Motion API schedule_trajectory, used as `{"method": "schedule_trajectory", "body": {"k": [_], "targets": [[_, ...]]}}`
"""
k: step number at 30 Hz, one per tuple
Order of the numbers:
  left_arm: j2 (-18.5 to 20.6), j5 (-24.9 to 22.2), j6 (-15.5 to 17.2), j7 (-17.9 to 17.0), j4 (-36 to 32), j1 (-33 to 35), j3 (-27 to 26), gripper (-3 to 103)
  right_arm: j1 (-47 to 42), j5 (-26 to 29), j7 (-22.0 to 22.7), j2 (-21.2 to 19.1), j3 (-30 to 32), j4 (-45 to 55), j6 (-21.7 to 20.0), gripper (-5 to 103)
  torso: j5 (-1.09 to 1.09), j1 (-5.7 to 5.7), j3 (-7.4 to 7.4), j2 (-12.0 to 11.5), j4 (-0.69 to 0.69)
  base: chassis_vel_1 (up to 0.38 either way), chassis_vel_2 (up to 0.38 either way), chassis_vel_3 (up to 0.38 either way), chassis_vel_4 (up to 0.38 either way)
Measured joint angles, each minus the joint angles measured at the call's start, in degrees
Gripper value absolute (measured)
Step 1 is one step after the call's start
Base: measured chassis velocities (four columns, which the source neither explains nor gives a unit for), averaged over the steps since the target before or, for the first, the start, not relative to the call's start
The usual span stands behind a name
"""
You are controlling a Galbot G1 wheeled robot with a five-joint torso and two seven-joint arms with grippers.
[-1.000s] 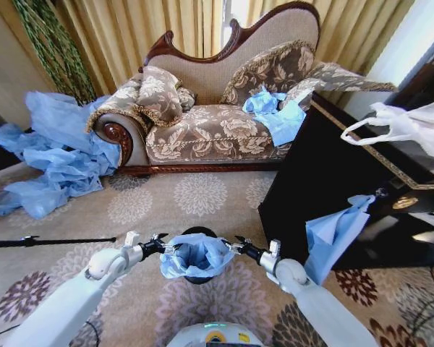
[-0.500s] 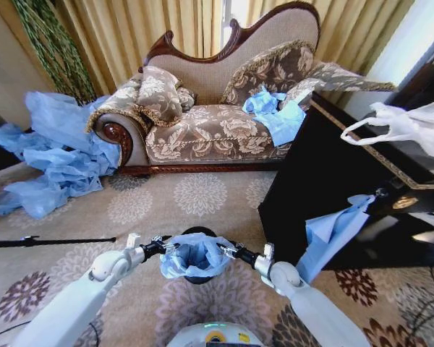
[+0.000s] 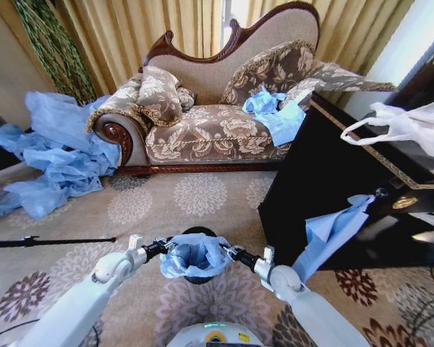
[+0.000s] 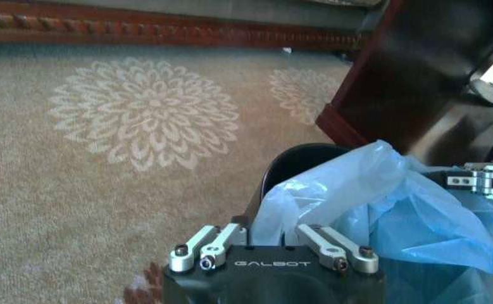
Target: Place a garbage bag over the trash bin.
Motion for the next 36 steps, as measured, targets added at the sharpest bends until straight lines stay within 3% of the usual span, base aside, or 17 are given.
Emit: {"method": "schedule_trajectory", "body": {"k": [2,7,9,15,20,24,36], "targets": [[-0.09,-0.16,-0.12,-0.09,-0.05,0.01,-0.01,14,0.13,-0.41,0.63,0.15,-0.14,0.4,0.31,1,0.0,0.0,0.0,0.0,0.01,0.0,0.0,0.0,0.0],[-0.13,-0.47,-0.19,-0.31,-0.08,-0.02,-0.02,10,0.15,-1.3,0.99,0.23,-0.18,0.74,0.8,0,0.0,0.0,0.0,0.0,0.0,0.0,0.0,0.0,0.0],[-0.18,-0.67,-0.31,-0.46,-0.08,-0.16,-0.05,1,-0.03,-2.34,1.37,0.27,0.02,1.33,1.31,0,0.0,0.0,0.0,0.0,0.01,0.0,0.0,0.0,0.0],[-0.41,-1.62,-1.88,-1.44,-0.1,-0.17,-0.23,0,-1.32,-4.86,2.16,0.04,1.89,3.35,2.29,0,0.0,0.0,0.0,0.0,0.0,0.0,0.0,0.0,0.0],[-1.71,-3.55,-2.44,-7.76,0.98,-2.98,0.9,0,0.83,-6.97,2.08,1.39,1.79,0.19,3.28,0,-0.01,0.0,0.0,0.0,0.0,0.0,0.0,0.0,0.0],[-3.04,-4.14,-2.65,-10.48,2.49,-6.15,2.29,0,3.61,-7.49,2.11,2.95,0.61,-2.95,3.68,0,0.0,0.0,0.0,0.0,0.0,0.0,0.0,0.0,0.0],[-4.86,-5.87,-0.89,-11.86,4.96,-8.75,4.5,0,10.02,-13.02,0.53,4.89,-2.23,-12.33,5.34,0,0.01,0.0,0.01,0.0,0.0,0.0,0.0,0.0,0.0]]}}
